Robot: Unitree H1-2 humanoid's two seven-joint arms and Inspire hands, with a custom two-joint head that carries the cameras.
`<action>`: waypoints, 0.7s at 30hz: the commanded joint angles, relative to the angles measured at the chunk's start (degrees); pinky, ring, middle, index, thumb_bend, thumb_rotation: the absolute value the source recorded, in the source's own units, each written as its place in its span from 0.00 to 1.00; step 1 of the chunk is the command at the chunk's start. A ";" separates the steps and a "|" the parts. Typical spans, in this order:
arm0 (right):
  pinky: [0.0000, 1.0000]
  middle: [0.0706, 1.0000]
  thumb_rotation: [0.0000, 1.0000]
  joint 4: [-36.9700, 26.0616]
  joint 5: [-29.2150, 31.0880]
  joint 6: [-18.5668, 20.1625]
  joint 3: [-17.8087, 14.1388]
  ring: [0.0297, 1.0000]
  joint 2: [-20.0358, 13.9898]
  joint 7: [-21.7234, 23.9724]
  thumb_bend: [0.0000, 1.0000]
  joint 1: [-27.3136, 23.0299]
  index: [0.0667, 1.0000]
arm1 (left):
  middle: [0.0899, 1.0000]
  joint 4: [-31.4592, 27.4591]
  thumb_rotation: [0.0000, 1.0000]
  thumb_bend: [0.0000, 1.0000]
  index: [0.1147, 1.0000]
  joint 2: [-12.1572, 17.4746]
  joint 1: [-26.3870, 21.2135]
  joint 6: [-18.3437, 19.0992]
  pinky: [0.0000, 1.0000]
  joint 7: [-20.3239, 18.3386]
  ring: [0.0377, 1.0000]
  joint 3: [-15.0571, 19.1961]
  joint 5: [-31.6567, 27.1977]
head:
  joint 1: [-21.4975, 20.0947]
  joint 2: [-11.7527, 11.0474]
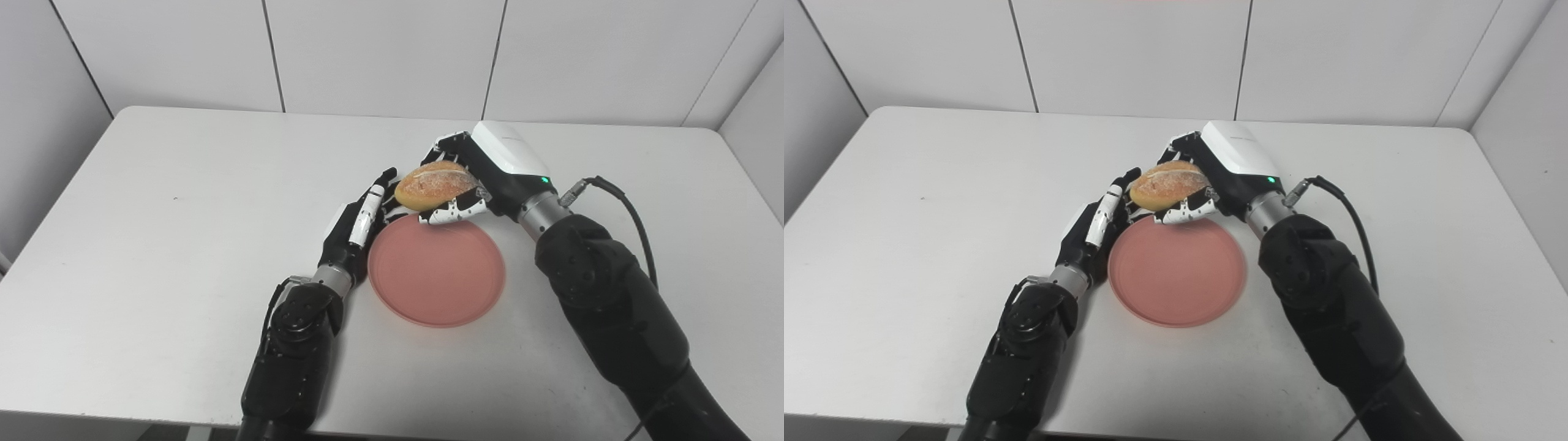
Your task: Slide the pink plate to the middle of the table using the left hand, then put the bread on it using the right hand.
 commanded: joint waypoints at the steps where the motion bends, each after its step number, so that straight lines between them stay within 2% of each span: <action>1: 0.30 0.42 0.13 -0.54 -0.02 -3.31 -0.22 0.36 0.49 -1.42 0.50 -0.81 0.45 | 0.92 -0.12 1.00 0.33 0.91 -0.55 -0.47 0.37 0.92 0.97 0.91 0.27 0.67 | 0.09 0.07; 4: 0.27 0.38 0.14 0.08 0.09 -3.91 -0.01 0.32 0.86 -0.89 0.50 0.04 0.45 | 0.92 -0.32 1.00 0.33 0.91 -0.65 -0.41 0.38 0.93 1.17 0.91 0.31 0.94 | 0.07 0.49; 7: 0.27 0.38 0.14 0.30 -0.39 -3.35 0.41 0.32 1.11 0.12 0.49 0.72 0.45 | 0.92 -0.89 1.00 0.35 0.91 -0.63 -0.25 0.50 0.92 1.35 0.90 0.29 1.16 | -0.45 0.76; 10: 0.31 0.42 0.14 0.93 -1.02 -3.77 0.91 0.36 0.92 0.44 0.49 1.12 0.45 | 0.92 -1.37 1.00 0.34 0.91 -0.51 -0.25 0.74 0.92 1.22 0.91 0.34 0.88 | -0.43 0.95; 15: 0.30 0.42 0.13 1.51 -1.70 -3.91 1.39 0.35 0.80 0.58 0.50 2.20 0.45 | 0.92 -1.49 1.00 0.33 0.90 -0.52 -0.18 0.66 0.91 1.41 0.90 0.41 0.92 | -0.53 1.15; 18: 0.34 0.46 0.14 1.42 -2.86 -2.68 1.94 0.40 0.63 1.70 0.50 2.75 0.45 | 0.92 -1.77 1.00 0.33 0.91 -0.42 -0.15 1.00 0.91 1.54 0.90 0.26 1.15 | -0.55 1.25; 21: 0.37 0.48 0.14 1.79 -3.94 -3.81 2.38 0.43 0.13 1.55 0.50 3.47 0.45 | 0.92 -2.13 1.00 0.32 0.91 -0.45 -0.15 1.40 0.91 1.53 0.91 0.34 0.90 | -0.70 1.33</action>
